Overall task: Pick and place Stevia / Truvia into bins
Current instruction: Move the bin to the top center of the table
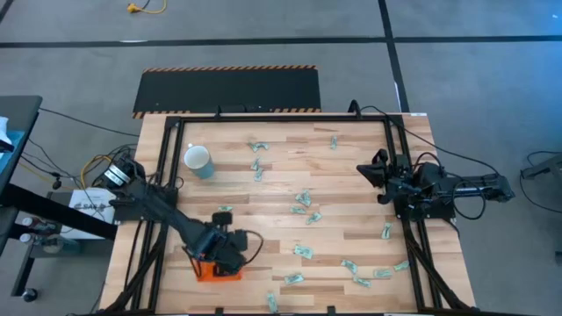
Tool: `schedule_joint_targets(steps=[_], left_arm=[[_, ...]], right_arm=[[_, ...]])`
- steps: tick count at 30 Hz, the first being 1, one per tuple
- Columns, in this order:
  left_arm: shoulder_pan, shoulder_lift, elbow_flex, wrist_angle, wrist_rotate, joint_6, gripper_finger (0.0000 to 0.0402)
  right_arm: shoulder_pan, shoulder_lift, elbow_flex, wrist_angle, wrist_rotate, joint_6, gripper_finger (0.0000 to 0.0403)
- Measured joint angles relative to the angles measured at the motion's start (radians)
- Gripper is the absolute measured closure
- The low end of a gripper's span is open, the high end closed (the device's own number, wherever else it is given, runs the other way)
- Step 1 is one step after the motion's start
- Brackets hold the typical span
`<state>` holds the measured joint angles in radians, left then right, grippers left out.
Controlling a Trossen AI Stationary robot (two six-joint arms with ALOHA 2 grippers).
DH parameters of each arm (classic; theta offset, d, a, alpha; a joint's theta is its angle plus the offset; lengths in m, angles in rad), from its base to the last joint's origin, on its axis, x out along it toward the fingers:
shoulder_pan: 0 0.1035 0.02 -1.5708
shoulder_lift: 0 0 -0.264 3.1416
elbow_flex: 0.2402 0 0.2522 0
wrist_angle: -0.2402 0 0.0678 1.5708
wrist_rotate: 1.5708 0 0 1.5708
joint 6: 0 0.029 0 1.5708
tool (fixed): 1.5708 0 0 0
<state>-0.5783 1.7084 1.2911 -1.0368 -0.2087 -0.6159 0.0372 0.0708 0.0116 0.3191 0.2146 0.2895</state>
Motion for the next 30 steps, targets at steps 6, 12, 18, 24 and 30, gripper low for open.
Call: schedule_joint_targets(steps=[6, 12, 18, 24, 30], left_arm=[[0.156, 0.0, 0.117, -0.029, -0.091, 0.223, 0.0401], [0.395, -0.001, 0.161, -0.003, -0.114, 0.439, 0.0401], [0.675, 0.004, 0.161, 0.215, 0.062, 0.667, 0.0401], [0.889, 0.051, 0.162, 0.5, 0.294, 0.691, 0.0401], [0.953, 0.159, 0.186, 0.592, 0.393, 0.701, 0.0401]], right_arm=[[0.0, 0.0, 0.0, 0.0, 0.0, 0.0, 0.0403], [0.0, 0.0, 0.0, -0.005, 0.0, 0.0, 0.0403], [0.0, 0.0, 0.0, -0.006, 0.0, 0.0, 0.0403], [0.0, 0.001, 0.0, -0.031, 0.0, -0.001, 0.0403], [0.0, 0.021, 0.003, -0.038, 0.021, 0.006, 0.0403]])
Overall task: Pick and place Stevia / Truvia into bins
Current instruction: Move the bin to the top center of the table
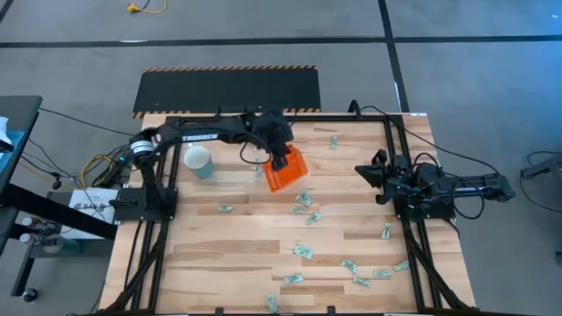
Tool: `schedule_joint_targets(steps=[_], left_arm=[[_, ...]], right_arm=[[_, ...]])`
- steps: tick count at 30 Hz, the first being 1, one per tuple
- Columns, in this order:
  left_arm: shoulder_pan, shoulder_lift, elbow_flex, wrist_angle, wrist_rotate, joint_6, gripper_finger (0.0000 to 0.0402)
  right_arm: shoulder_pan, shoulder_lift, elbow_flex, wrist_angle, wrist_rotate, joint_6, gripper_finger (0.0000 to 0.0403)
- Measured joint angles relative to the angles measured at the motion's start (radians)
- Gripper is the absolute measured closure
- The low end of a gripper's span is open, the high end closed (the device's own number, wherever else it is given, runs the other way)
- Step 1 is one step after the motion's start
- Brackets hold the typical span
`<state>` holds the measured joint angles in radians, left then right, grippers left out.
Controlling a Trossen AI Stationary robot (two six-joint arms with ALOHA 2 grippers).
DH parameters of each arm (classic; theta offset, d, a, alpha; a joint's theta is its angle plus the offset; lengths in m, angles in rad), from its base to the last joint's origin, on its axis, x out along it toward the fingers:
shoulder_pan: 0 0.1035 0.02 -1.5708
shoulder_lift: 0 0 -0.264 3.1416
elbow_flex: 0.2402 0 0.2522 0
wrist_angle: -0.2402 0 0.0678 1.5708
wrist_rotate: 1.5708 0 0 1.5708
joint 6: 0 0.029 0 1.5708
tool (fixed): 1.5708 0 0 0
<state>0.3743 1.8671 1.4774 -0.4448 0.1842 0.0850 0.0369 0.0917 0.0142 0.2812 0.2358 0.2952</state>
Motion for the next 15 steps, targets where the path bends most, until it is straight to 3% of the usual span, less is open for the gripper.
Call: schedule_joint_targets(steps=[6, 15], left_arm=[[0.024, 0.169, 0.168, -0.11, -0.01, 0.016, 0.0401], [0.022, 0.376, 0.515, -0.245, -0.009, 0.053, 0.0401]], right_arm=[[0.0, 0.023, -0.003, -0.015, 0.028, 0.005, 0.0403], [0.0, 0.028, -0.003, -0.013, 0.029, 0.019, 0.0403]])
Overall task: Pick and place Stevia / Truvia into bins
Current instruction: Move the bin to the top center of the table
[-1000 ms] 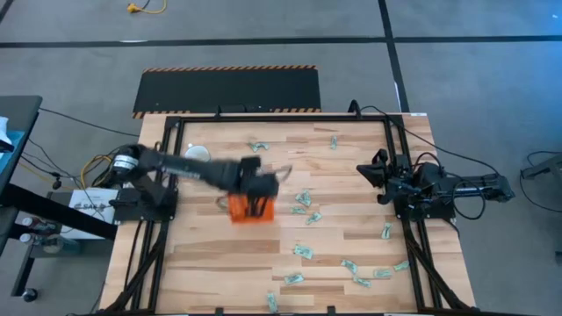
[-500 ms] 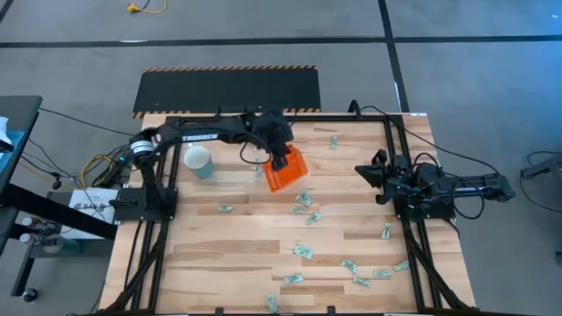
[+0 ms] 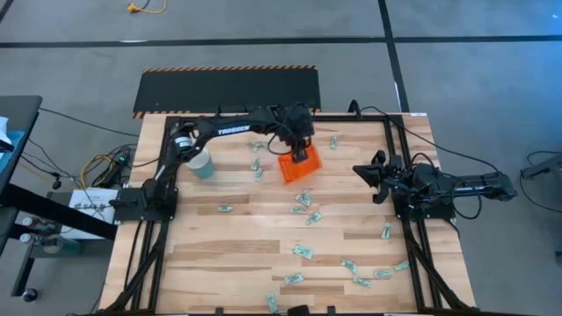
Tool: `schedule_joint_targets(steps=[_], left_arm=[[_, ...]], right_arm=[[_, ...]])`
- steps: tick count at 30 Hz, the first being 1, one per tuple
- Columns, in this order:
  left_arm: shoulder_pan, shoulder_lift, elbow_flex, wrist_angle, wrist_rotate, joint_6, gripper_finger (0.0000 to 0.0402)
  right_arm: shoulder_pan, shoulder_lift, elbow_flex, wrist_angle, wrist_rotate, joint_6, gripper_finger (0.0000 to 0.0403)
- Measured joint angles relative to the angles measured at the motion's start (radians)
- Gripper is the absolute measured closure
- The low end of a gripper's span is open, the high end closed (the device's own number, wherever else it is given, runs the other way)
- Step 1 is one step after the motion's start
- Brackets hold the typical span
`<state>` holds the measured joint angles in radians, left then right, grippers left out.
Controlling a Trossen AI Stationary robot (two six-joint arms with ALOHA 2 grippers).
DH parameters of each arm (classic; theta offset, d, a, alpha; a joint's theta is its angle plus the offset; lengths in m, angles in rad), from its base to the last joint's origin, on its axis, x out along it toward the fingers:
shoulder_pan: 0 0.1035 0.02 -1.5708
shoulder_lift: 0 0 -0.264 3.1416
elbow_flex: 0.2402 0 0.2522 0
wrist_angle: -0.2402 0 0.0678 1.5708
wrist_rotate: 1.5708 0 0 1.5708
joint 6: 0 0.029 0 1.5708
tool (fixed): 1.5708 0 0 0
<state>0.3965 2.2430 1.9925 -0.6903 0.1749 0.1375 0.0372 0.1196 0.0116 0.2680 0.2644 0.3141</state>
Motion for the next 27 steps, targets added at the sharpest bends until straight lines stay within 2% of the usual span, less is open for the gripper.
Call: schedule_joint_targets(steps=[12, 23, 27], left_arm=[[0.0, 0.168, 0.185, 0.006, 0.074, 0.001, 0.0401], [-0.002, 0.176, 0.191, 0.002, 0.091, 0.034, 0.0401], [-0.005, 0.176, 0.191, -0.004, 0.101, 0.042, 0.0383]], right_arm=[[0.0, 0.0, 0.0, 0.001, 0.003, -0.016, 0.0403], [0.0, 0.0, 0.0, 0.0, 0.002, -0.026, 0.0403], [0.0, 0.0, 0.0, -0.002, 0.002, -0.026, 0.0403]])
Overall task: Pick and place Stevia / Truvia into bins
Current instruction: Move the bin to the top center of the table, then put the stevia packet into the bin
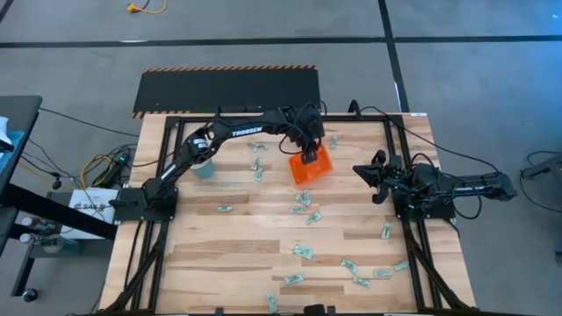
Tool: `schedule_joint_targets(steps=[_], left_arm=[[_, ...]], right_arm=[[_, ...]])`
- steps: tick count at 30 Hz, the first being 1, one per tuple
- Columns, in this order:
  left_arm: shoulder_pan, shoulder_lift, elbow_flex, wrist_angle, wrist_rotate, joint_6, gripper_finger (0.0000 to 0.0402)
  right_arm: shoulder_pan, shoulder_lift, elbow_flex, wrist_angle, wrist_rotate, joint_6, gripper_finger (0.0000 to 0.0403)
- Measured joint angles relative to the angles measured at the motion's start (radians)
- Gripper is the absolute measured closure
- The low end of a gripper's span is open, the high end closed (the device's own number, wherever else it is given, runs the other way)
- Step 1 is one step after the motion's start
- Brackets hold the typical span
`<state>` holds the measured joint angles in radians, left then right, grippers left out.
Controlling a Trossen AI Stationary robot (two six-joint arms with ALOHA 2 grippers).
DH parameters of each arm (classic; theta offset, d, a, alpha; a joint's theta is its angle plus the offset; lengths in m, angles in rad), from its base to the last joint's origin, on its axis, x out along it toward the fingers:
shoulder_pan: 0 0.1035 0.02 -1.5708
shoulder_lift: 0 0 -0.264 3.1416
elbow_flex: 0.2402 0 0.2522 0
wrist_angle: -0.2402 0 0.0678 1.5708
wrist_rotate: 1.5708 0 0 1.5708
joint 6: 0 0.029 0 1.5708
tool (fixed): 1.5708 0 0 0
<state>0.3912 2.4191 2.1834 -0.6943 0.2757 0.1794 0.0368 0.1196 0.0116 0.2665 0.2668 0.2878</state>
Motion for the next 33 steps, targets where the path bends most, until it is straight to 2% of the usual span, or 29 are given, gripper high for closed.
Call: schedule_joint_targets(steps=[5, 11, 15, 17, 20, 24, 33], left_arm=[[0.0, 0.0, 0.0, -0.009, 0.052, 0.04, 0.0329], [0.001, 0.002, 0.037, -0.068, 0.051, 0.054, 0.026], [0.006, 0.002, 0.127, -0.226, 0.03, 0.054, 0.0231], [0.006, -0.003, 0.177, -0.315, -0.007, 0.054, 0.0222], [0.006, -0.07, 0.132, -0.401, -0.085, 0.046, 0.0218], [0.001, -0.152, 0.132, -0.573, -0.21, 0.043, 0.0217], [-0.028, -0.283, 0.132, -0.815, -0.292, -0.037, 0.0227]], right_arm=[[0.0, 0.0, 0.0, 0.0, 0.0, 0.0, 0.0403], [0.0, 0.0, 0.0, -0.001, 0.0, 0.0, 0.0403], [0.0, 0.0, 0.0, -0.004, -0.001, 0.0, 0.0403], [0.0, 0.0, 0.0, -0.005, -0.002, 0.0, 0.0403], [0.0, 0.0, 0.0, -0.005, -0.002, 0.0, 0.0403], [0.0, -0.001, 0.0, 0.003, -0.003, 0.0, 0.0403], [0.0, -0.002, 0.0, 0.011, -0.002, 0.0, 0.0403]])
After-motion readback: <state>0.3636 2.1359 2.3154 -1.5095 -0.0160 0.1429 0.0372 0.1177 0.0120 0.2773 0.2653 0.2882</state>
